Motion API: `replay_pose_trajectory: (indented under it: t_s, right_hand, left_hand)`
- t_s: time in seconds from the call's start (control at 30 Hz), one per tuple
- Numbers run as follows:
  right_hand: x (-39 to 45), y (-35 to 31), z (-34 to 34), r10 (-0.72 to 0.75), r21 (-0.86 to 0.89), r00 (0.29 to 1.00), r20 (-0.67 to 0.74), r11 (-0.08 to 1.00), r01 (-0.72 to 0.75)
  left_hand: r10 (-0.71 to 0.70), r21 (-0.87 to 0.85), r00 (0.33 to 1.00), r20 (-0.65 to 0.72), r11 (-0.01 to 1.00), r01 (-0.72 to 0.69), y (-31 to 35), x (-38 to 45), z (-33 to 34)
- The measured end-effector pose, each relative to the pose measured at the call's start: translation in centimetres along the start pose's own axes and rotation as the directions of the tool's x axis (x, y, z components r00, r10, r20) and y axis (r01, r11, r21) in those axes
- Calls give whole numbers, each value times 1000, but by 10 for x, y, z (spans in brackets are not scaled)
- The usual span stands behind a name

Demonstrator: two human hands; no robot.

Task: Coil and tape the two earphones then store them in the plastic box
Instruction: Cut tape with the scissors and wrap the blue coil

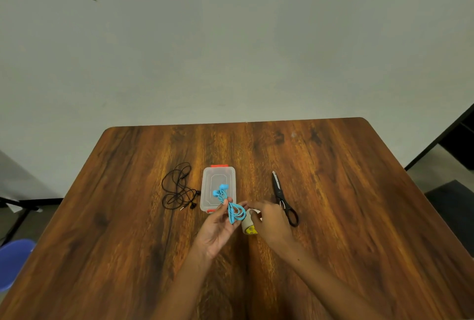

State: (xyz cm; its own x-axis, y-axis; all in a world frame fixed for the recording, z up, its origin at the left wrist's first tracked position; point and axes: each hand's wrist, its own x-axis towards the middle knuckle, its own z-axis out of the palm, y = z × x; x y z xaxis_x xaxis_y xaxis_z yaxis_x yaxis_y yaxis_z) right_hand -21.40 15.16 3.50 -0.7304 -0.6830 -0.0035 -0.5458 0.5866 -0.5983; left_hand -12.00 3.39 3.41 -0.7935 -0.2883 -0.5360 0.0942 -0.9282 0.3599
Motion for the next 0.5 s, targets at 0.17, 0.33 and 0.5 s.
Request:
replay_pose_trajectory:
  t_s: [0.17,0.33,0.5]
  right_hand:
    - [6,25,-6,112,128,986,-125,987,-96]
    - [13,72,-1,329,44,937,-114,944,-326]
    - [17,98,17,451,-226,893,-12,868,-442]
  left_hand:
    - [-23,-32,1000,3,999,23,4,-1,-6]
    - [-62,-76,998,-9,995,62,7,-1,-14]
    - [-42,-63,999,-8,997,41,7,-3,-12]
